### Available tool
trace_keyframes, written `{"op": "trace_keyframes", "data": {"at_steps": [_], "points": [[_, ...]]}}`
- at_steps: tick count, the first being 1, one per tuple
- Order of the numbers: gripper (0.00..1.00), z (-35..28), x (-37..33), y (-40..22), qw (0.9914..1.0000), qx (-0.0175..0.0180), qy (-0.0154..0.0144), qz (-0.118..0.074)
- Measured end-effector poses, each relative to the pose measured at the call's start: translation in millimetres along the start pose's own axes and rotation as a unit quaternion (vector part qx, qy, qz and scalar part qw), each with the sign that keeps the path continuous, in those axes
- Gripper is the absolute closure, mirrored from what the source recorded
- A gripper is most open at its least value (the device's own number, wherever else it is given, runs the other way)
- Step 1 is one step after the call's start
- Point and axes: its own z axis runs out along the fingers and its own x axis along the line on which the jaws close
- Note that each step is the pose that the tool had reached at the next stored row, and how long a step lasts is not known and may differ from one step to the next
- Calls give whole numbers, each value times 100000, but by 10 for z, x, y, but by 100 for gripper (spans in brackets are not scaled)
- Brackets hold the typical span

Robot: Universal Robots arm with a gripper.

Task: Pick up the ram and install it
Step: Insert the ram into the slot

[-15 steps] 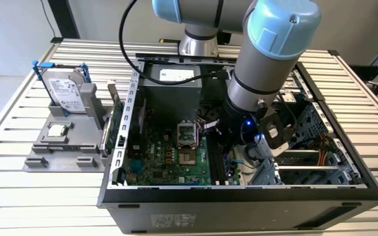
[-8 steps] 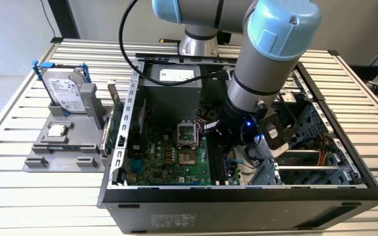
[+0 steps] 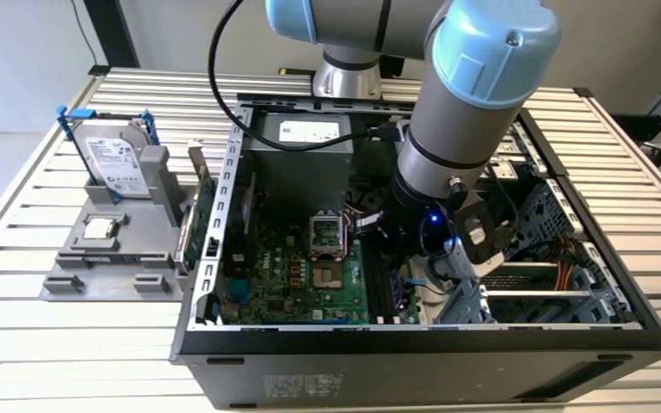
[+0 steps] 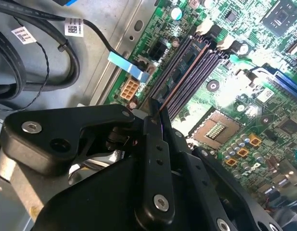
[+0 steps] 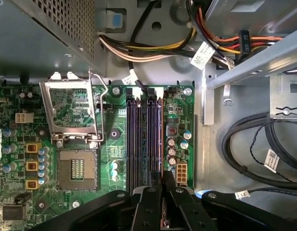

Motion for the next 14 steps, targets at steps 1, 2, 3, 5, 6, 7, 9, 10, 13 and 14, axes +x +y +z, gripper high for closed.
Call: {"op": "trace_keyframes", "data": {"at_steps": [1,2,3,5,6,7,9,10,13,14], "points": [[100,4,0,0,100000,1,-2,70],[100,6,0,0,100000,7,-6,131],[100,9,0,-1,100000,12,-9,189],[100,13,0,-1,100000,13,-11,253],[100,15,0,-1,100000,13,-12,264],[100,15,0,-1,100000,11,-13,267],[100,17,0,-1,100000,7,-13,272],[100,17,0,-1,100000,8,-13,267],[100,20,0,-1,100000,10,-5,270],[100,21,0,-1,100000,13,5,272]]}}
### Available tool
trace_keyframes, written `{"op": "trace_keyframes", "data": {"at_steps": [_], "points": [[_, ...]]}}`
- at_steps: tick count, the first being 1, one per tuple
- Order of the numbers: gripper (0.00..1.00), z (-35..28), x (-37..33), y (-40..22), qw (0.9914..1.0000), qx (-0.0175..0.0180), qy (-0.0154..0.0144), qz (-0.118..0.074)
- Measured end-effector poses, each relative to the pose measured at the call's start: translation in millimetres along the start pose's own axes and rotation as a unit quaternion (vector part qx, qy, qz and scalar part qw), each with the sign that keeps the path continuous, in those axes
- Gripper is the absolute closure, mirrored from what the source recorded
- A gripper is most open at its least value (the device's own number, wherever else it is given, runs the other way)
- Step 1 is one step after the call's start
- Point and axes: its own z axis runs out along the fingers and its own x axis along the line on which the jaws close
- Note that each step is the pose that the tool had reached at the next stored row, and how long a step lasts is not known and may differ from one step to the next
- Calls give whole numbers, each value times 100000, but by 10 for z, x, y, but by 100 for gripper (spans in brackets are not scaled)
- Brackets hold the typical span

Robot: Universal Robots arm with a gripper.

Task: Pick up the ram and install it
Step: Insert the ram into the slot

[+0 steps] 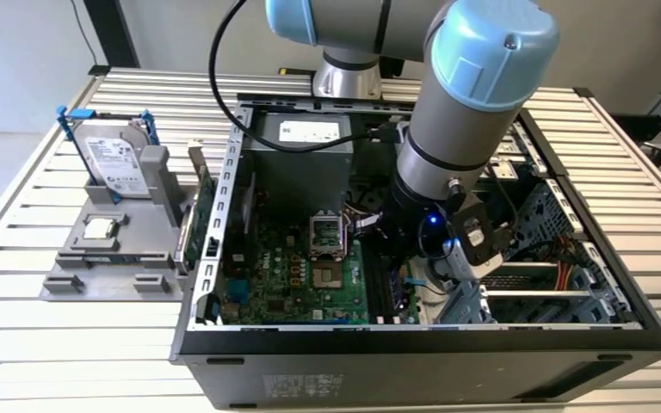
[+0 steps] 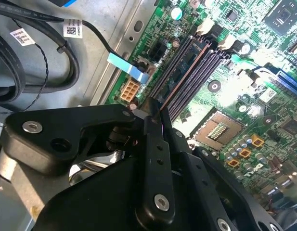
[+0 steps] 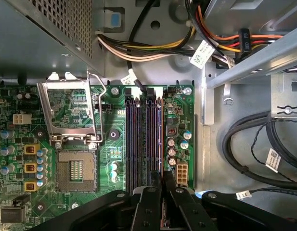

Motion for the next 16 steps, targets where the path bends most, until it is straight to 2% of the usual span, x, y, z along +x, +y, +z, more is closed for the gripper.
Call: {"op": "trace_keyframes", "data": {"at_steps": [1,2,3,4,16], "points": [[100,1,0,0,100000,6,8,1],[100,16,-1,0,100000,236,20,0],[100,19,-2,2,99998,624,5,5],[100,19,-1,0,99997,734,10,11],[100,30,-2,-1,99997,762,10,9]]}}
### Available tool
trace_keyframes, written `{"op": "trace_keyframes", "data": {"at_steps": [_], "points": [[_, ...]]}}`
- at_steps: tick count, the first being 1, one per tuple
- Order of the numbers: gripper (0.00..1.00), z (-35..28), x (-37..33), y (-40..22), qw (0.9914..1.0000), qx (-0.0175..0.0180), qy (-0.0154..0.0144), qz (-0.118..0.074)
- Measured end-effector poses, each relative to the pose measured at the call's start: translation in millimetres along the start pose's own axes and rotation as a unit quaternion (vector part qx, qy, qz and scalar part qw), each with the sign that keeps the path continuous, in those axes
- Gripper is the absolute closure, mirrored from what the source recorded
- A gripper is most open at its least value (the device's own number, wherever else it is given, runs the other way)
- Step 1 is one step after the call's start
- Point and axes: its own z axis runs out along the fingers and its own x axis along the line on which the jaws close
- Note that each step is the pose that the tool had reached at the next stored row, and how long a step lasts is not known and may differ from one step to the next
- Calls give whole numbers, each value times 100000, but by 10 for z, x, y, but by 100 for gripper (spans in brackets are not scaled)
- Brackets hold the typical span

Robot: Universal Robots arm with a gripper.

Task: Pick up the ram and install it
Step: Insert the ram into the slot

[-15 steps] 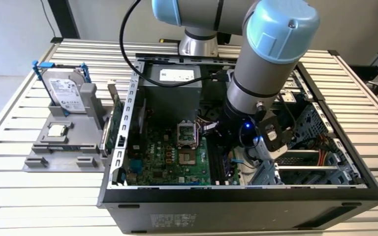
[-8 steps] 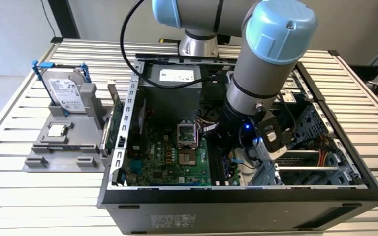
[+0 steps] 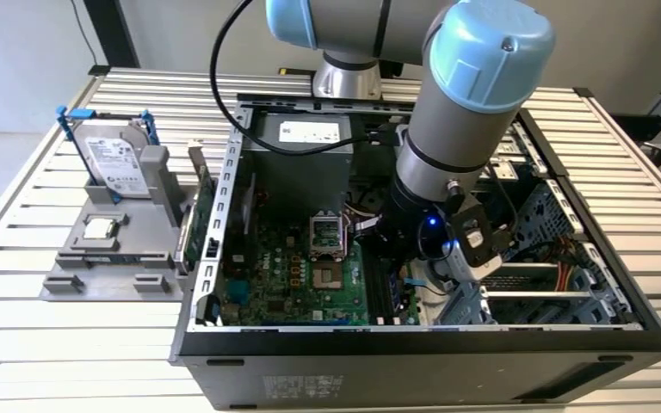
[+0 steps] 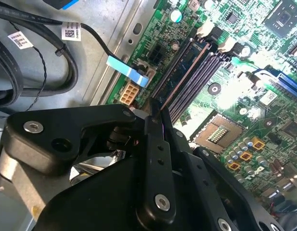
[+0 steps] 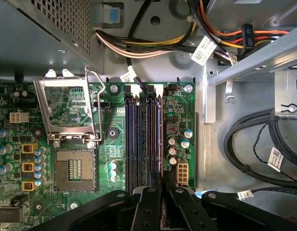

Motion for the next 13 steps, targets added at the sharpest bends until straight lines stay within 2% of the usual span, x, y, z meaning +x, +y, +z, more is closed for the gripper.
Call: {"op": "trace_keyframes", "data": {"at_steps": [2,3,8,9,13], "points": [[100,0,0,0,100000,15,1,4],[0,-1,0,-1,100000,47,0,5],[0,-4,0,0,100000,0,1,4],[0,-33,1,1,100000,-26,30,52],[0,-217,3,8,100000,-3,58,94]]}}
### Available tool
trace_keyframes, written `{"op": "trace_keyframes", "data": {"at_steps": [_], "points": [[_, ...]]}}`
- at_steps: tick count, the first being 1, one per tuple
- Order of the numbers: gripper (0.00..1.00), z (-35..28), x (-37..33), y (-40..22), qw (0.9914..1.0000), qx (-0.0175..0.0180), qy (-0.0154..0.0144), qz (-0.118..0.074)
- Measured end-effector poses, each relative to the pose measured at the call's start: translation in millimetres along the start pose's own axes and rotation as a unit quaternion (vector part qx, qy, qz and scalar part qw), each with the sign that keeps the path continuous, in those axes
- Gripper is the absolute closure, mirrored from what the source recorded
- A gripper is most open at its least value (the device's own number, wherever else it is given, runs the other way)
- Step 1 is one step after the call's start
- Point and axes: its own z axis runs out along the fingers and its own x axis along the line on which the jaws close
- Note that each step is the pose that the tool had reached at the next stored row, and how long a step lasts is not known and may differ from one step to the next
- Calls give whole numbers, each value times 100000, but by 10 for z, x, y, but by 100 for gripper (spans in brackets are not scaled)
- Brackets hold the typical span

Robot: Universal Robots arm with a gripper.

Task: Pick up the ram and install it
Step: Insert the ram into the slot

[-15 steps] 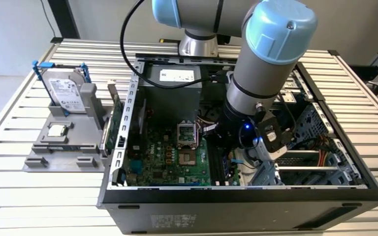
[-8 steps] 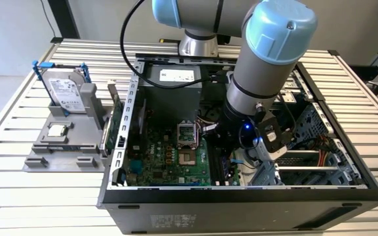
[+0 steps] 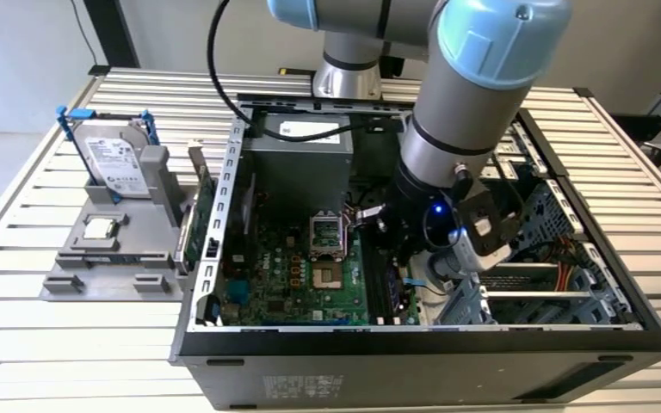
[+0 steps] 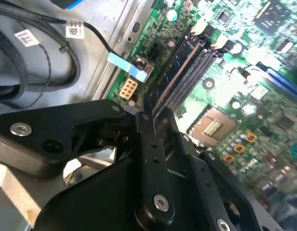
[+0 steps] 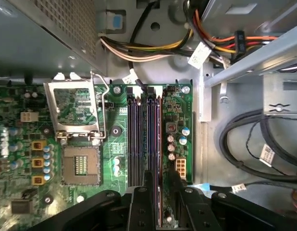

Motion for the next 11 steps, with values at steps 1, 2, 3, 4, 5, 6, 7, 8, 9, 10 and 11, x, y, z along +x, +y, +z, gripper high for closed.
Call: {"op": "trace_keyframes", "data": {"at_steps": [1,2,3,4,5,6,7,8,9,10,11], "points": [[0,-42,1,1,100000,-1,-5,-1],[0,-90,1,3,100000,6,-3,-1],[0,-136,2,4,100000,2,-3,-1],[0,-183,3,6,100000,4,-3,0],[0,-227,3,8,100000,6,-2,-1],[0,-272,4,9,100000,-1,-4,-4],[0,-317,5,11,100000,6,-3,-3],[0,-362,5,12,100000,-2,-2,-4],[0,-409,6,14,100000,7,-2,-2],[0,-452,7,15,100000,2,4,0],[0,-481,7,17,100000,10,30,-7]]}}
